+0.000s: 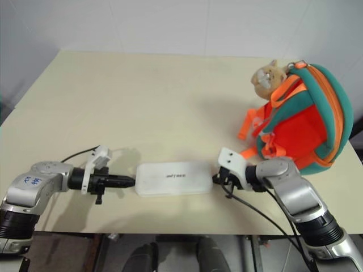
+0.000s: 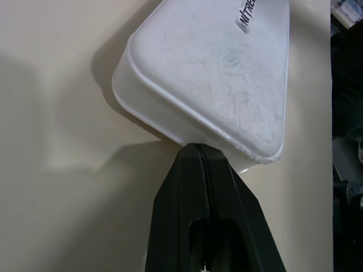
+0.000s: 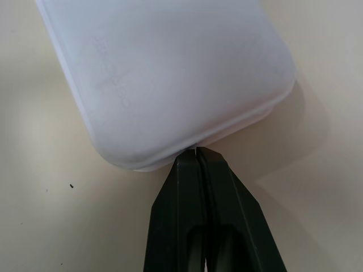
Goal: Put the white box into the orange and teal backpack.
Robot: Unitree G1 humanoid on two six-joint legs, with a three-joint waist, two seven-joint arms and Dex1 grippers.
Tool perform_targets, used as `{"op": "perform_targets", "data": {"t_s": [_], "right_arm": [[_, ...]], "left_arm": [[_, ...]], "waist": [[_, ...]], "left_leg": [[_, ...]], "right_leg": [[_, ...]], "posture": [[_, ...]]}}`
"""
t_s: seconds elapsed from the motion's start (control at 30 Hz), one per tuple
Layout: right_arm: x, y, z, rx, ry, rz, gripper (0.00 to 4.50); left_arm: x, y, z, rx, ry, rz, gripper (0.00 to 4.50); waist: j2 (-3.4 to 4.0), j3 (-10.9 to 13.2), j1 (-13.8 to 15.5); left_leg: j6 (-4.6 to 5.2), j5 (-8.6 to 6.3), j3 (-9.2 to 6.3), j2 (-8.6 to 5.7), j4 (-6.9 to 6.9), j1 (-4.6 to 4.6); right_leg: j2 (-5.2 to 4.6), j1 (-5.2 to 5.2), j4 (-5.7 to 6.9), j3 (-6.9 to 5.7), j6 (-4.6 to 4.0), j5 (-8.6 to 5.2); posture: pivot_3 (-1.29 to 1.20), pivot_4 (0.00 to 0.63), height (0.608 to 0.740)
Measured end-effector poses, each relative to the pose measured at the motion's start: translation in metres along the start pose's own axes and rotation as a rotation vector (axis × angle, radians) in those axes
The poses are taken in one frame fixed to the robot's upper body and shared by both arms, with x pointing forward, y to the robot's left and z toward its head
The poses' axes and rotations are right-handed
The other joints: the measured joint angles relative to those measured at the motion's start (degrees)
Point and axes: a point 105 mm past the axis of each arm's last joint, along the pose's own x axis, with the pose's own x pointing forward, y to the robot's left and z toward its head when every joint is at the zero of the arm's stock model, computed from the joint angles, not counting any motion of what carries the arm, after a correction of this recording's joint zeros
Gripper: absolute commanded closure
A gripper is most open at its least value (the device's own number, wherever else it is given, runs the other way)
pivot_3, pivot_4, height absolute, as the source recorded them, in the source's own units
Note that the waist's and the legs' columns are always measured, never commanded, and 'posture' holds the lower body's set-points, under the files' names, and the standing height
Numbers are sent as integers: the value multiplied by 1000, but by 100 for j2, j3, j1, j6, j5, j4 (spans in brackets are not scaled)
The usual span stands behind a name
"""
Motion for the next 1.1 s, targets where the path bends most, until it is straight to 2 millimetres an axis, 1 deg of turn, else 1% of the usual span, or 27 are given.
{"op": "perform_targets", "data": {"t_s": [0.1, 0.2, 0.3, 0.4, 0.53, 0.6, 0.63, 0.67, 0.7, 0.8, 0.97, 1.1], "right_arm": [[-1, 0, -1, -5, 3, -2, 4442], [-4, 0, -3, -34, 8, 2, 4500], [-6, 3, -5, -57, 13, 20, 3921], [-8, 4, -6, -68, 15, 33, 2934], [-9, 5, -3, -83, 1, 47, 1559], [-10, 2, -1, -93, -7, 43, 863], [-12, -1, 0, -101, -9, 33, 557], [-14, -5, 2, -107, -12, 20, 200], [-17, -10, 2, -109, -14, 2, 60], [-23, -19, -1, -109, -4, -29, 60], [-23, -22, -3, -105, -3, -44, 60], [-25, -22, -8, -101, 13, -48, 60]], "left_arm": [[0, 0, 0, 4, 1, 2, 4500], [0, 2, 0, -1, 5, 15, 3944], [-2, 3, -1, -7, 11, 33, 3090], [-5, 5, 0, -4, 14, 51, 2111], [-16, 7, 5, 9, 1, 80, 901], [-21, 7, 9, 14, -14, 91, 242], [-24, 8, 10, 17, -14, 102, 19], [-27, 8, 11, 19, -17, 107, 0], [-30, 9, 13, 21, -21, 114, 0], [-38, 9, 17, 23, -36, 129, 0], [-40, 8, 12, 8, -24, 136, 0], [-44, 8, 13, -3, -44, 149, 0]], "waist": [[0, 0, -2], [0, 0, -2], [0, 0, -2], [0, 0, -16], [0, 0, -33], [0, 0, -31], [0, 0, -32], [0, 0, -30], [0, 0, -29], [0, 0, -28], [0, 0, -33], [0, 0, -28]], "left_leg": [[0, 0, 0, 0, 0, 0], [0, 0, 0, 0, 0, 0], [0, 0, 0, 0, 0, -1], [0, 0, 0, 0, 0, 0], [0, 0, 0, 1, 0, 0], [0, 0, 1, 1, 1, 0], [0, 0, 1, 0, 2, 0], [0, 0, 1, 0, 2, 0], [0, 0, 1, 1, 1, 0], [0, 0, 1, 1, -1, 0], [0, 0, 2, 1, -2, 0], [0, 0, 1, 1, -1, 0]], "right_leg": [[0, 0, 0, 0, 0, 0], [0, 0, 0, 0, 0, 0], [0, 0, 0, 0, 1, 0], [0, -1, 0, 0, 1, 0], [1, -1, 2, 1, 0, 0], [0, -1, 2, 1, 1, 0], [0, -1, 2, 1, 1, 0], [0, -1, 2, 1, 1, 0], [0, -1, 2, 0, 1, 0], [0, -1, 1, 0, -1, -1], [0, -3, 2, 1, 0, -2], [0, -3, 4, 1, -1, -2]], "posture": [[0, 150, 740], [0, 150, 740], [0, 150, 740], [0, 150, 740], [0, 150, 740], [0, 150, 740], [0, 150, 740], [0, 150, 740], [0, 150, 740], [0, 150, 740], [0, 150, 740], [0, 150, 740]]}}
